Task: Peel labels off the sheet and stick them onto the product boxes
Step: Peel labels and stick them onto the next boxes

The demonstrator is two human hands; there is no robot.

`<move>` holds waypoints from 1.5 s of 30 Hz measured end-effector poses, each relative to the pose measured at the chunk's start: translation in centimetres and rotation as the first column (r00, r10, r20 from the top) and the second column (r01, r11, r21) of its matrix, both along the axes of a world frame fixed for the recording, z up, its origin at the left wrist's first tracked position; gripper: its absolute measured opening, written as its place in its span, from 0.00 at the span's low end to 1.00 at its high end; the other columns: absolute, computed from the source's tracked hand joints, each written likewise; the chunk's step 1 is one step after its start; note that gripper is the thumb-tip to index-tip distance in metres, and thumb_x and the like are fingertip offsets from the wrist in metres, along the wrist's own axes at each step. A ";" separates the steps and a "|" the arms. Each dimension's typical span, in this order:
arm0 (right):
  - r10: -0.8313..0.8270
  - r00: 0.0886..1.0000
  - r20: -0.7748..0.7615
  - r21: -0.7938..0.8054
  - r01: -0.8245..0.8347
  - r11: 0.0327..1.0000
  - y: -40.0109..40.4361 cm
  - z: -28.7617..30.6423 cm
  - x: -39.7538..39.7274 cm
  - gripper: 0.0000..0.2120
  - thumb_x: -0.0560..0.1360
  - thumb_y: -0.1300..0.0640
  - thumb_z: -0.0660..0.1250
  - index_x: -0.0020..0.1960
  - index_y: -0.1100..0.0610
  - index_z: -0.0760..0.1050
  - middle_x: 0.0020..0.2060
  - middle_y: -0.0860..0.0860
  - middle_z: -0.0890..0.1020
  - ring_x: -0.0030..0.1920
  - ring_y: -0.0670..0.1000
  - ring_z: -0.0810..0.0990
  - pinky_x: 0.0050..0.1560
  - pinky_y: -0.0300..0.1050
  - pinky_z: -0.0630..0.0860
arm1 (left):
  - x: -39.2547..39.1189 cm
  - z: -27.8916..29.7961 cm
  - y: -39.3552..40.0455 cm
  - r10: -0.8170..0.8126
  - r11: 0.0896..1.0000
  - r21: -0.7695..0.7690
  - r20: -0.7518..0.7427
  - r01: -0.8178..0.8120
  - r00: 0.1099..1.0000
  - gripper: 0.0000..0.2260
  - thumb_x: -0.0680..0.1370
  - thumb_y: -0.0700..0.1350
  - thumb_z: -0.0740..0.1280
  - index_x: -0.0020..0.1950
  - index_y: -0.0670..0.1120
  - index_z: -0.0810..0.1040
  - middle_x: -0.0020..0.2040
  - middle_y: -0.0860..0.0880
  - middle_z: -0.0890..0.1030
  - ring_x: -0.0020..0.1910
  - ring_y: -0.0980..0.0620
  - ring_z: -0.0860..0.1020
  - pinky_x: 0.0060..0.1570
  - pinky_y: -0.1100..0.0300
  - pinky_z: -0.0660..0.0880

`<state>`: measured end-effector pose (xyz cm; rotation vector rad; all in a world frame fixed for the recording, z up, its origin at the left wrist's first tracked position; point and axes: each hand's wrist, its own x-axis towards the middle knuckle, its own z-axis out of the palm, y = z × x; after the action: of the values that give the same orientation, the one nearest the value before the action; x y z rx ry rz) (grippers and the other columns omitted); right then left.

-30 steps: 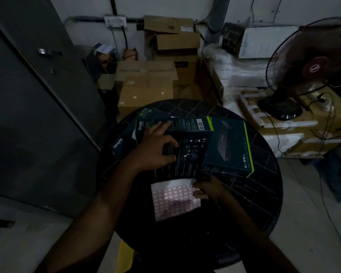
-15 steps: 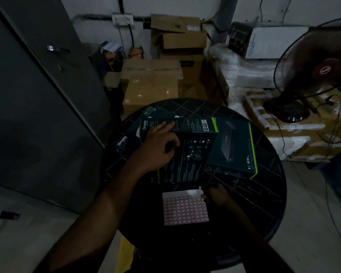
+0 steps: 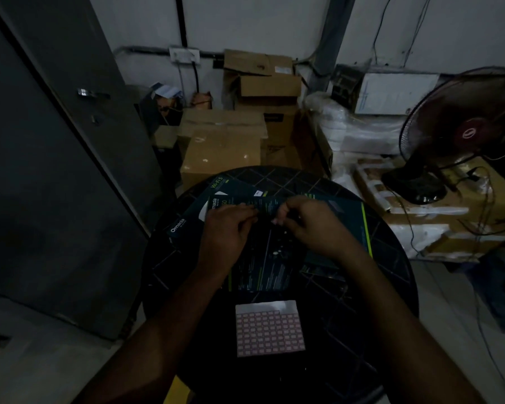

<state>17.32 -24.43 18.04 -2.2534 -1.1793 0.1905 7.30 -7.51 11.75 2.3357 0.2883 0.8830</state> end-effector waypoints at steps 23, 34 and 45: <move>0.102 0.891 0.443 -0.346 0.065 0.936 5.0 0.1 0.3 0.10 0.77 0.58 0.67 0.55 0.63 0.77 0.52 0.59 0.80 0.51 0.59 0.81 0.49 0.51 0.79 | 0.0 0.1 -0.4 -0.007 1.000 0.015 -0.071 0.008 0.997 0.07 0.72 0.54 0.72 0.44 0.52 0.84 0.42 0.56 0.84 0.42 0.57 0.80 0.46 0.53 0.76; -0.010 0.955 0.296 -0.115 0.046 0.992 3.3 0.0 0.2 0.09 0.76 0.60 0.69 0.54 0.58 0.73 0.44 0.57 0.82 0.43 0.58 0.81 0.41 0.50 0.76 | 0.1 0.4 -1.2 0.089 0.996 0.031 0.000 -0.089 0.996 0.06 0.70 0.50 0.76 0.40 0.49 0.84 0.39 0.54 0.84 0.39 0.56 0.78 0.45 0.63 0.68; -0.052 0.960 0.275 0.029 0.046 0.999 2.2 -2.9 -0.7 0.09 0.71 0.65 0.69 0.50 0.55 0.79 0.50 0.54 0.79 0.54 0.57 0.76 0.52 0.51 0.75 | 0.4 0.5 -1.1 0.079 0.997 0.007 -0.033 -0.079 0.996 0.09 0.67 0.48 0.78 0.45 0.49 0.86 0.46 0.52 0.86 0.45 0.51 0.82 0.50 0.48 0.78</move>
<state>16.60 -22.26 15.10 -2.3402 -1.2560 -0.1625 7.66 -8.61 12.25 2.3598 0.3948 0.8842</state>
